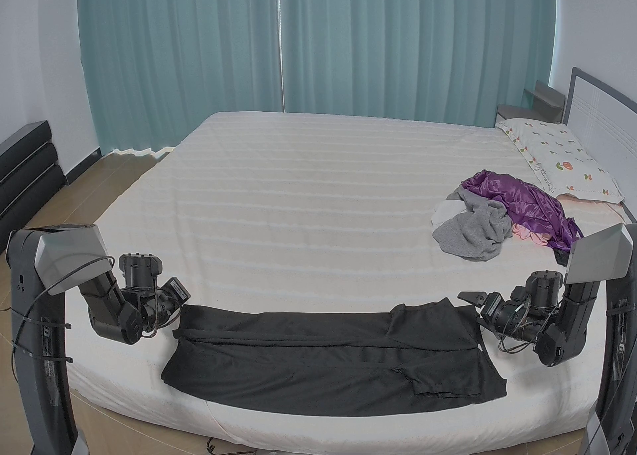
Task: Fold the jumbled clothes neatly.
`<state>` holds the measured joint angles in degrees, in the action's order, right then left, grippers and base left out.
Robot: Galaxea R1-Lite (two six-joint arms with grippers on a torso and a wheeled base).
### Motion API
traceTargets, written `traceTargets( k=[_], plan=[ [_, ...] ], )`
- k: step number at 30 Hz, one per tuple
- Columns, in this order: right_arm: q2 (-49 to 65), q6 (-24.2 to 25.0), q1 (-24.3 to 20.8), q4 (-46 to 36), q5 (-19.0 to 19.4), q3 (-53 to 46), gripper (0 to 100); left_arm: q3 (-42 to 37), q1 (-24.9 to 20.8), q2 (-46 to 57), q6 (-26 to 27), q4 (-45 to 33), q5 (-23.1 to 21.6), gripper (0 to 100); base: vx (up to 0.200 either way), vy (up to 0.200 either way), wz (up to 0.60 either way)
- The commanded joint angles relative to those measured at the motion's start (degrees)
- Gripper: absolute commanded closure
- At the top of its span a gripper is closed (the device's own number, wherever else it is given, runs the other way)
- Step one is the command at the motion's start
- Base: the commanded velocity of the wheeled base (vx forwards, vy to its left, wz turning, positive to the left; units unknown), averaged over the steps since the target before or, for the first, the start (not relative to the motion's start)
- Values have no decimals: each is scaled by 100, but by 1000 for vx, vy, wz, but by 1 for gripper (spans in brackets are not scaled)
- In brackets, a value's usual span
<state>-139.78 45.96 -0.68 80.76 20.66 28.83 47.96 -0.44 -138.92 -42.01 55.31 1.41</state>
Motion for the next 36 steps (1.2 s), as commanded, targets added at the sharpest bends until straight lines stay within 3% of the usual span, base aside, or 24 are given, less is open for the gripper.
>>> traceTargets(
  k=[1, 3, 4, 17, 19, 27, 36],
  plan=[
    [-14, 1, -2, 1, -1, 0, 0, 12, 0, -21, 0, 6, -1, 100, 0, 0, 0],
    [-14, 10, -2, 1, -10, 9, 0, 21, 0, -29, -9, 6, -10, 100, 0, 0, 0],
    [-14, 10, -2, 1, -10, 9, 0, 29, 0, -29, -9, 6, -1, 0, 0, 0, 0],
    [205, 229, 42, 62, 8, -238, 0, -621, 18, 621, -246, 41, -106, 0, 0, 0, 0],
    [355, 590, 51, 45, -10, -317, 0, -1052, 9, 858, -317, 270, -185, 0, 0, 0, 0],
    [1348, 941, -195, 62, -45, -1363, 0, -2484, -202, 1570, -950, 947, -458, 0, 0, 0, 0],
    [1111, 1416, -336, 827, -142, -2110, 0, -2976, -237, 1614, -1160, 1008, -686, 0, -200, 0, 0]
  ],
)
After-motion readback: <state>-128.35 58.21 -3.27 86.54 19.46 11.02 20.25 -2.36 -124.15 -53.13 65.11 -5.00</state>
